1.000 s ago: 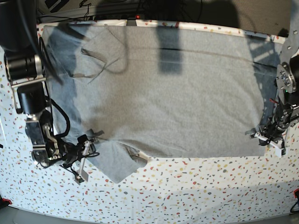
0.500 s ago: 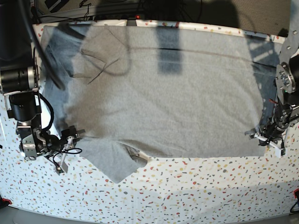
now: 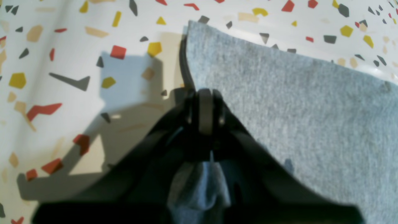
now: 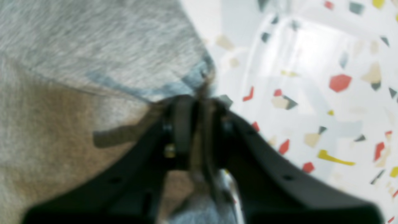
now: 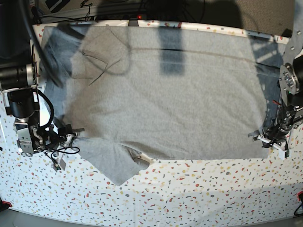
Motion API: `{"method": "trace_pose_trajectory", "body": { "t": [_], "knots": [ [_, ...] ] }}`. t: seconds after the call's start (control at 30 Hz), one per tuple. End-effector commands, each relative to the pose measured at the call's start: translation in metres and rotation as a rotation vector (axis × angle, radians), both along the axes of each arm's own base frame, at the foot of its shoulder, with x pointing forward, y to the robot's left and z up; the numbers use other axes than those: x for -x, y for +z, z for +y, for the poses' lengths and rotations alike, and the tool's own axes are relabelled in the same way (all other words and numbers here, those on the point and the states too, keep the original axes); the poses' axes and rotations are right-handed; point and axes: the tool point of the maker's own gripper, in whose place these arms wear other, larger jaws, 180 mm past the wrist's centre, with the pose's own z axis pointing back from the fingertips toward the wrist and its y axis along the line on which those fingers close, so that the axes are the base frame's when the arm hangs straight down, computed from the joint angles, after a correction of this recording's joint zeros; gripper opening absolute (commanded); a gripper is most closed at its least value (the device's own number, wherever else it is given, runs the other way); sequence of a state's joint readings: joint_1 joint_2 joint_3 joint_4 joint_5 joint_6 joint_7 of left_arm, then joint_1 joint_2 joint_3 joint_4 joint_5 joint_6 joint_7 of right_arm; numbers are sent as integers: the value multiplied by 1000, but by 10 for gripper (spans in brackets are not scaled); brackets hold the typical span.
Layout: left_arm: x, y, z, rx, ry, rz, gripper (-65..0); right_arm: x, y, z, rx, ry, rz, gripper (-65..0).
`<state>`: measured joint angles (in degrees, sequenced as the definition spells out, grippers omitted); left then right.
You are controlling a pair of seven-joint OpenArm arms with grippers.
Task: Fold the T-shirt properly
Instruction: 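Grasp the hem corners with the left and right grippers, then lift the hem with both grippers and fold it toward the collar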
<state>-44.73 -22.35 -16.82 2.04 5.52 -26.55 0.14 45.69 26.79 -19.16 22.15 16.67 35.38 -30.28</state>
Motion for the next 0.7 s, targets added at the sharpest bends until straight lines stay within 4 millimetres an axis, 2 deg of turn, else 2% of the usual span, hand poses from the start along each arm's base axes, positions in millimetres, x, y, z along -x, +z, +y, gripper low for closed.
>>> {"method": "trace_pose_trajectory", "body": {
  "t": [0.0,0.03,0.3,0.4,0.57,0.67],
  "knots": [
    [-4,5,2,-10,-5,9,-650,-14,18,-4,3,0,-41,-626],
    [-4,5,2,-10,-6,9,-650,-15,19,-5,3,-1,-46,-650],
    [-10,12,1,45,30,-36,-650,-34,39,-8,-15,-1,-163,-650],
    [-10,15,-8,81,-16,-49,-650,-31,39,2,-47,66,-150,-650],
    [-10,17,-14,103,-43,-54,-650,-30,46,-11,-39,49,-165,-650],
    [-11,18,-14,115,-33,-61,-650,-34,61,-18,-92,10,-216,-650]
  ]
}}
